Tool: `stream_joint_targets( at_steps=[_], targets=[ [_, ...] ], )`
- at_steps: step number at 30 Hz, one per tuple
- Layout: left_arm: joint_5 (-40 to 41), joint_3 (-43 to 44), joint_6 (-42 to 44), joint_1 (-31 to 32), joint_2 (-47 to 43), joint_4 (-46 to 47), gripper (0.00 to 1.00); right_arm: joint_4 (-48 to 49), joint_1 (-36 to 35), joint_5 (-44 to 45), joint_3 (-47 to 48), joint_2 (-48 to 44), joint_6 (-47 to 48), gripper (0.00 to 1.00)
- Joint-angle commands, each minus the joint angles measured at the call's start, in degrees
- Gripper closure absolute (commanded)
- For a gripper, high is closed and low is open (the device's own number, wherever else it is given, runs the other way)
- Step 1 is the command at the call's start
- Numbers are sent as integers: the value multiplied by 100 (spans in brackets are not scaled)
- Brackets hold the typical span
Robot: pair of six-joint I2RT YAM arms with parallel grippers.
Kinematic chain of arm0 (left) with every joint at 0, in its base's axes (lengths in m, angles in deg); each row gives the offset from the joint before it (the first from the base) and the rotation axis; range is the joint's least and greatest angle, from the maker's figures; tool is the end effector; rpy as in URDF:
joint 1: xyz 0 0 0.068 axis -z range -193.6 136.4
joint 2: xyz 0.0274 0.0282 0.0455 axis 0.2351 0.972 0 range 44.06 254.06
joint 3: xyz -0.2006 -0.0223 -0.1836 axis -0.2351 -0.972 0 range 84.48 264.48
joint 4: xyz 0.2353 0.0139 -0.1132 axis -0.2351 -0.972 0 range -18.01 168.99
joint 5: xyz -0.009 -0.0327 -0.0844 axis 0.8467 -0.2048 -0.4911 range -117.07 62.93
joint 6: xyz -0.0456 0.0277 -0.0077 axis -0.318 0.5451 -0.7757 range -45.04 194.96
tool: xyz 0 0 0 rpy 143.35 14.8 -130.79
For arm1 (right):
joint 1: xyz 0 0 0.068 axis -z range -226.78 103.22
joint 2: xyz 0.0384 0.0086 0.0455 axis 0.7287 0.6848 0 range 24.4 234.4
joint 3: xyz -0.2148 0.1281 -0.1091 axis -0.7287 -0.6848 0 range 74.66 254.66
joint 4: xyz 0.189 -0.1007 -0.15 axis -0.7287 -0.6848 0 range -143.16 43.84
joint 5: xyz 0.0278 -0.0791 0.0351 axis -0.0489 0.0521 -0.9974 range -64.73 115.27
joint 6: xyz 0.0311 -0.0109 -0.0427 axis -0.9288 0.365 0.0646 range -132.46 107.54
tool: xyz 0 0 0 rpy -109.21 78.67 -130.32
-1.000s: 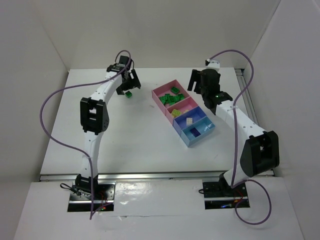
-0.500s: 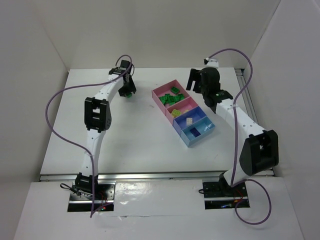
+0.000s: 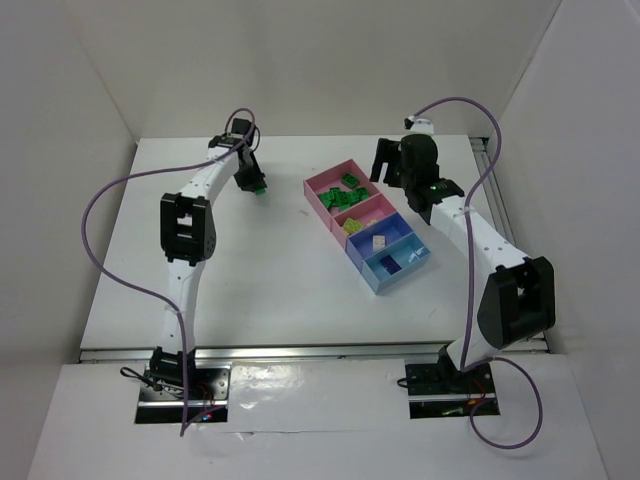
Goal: Sort the legos into containers by color
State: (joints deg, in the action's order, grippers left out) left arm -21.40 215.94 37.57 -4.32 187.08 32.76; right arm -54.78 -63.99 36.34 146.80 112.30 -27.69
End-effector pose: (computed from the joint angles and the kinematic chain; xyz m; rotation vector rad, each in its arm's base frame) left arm 0.5348 -0.0838 0.1894 -0.6629 2.4955 -0.1778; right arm 0.3475 0.1004 0.3236 0.0898 1.9900 0.1729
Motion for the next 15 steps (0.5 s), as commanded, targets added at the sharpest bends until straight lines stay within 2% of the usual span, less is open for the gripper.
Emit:
stream_joint_targets(
  at_steps=[1,8,15],
  targets=[
    [-365,-120,249,355,-836,185,77,1,34,52,213,-114,-42,13],
    [-812,55,381,856,-1092,185,74,-165,34,167,151,-299,-148,13],
    [-1262,784,-14,1278,-539,238,73,-227,34,220,-41,-721,-209,13]
  ],
)
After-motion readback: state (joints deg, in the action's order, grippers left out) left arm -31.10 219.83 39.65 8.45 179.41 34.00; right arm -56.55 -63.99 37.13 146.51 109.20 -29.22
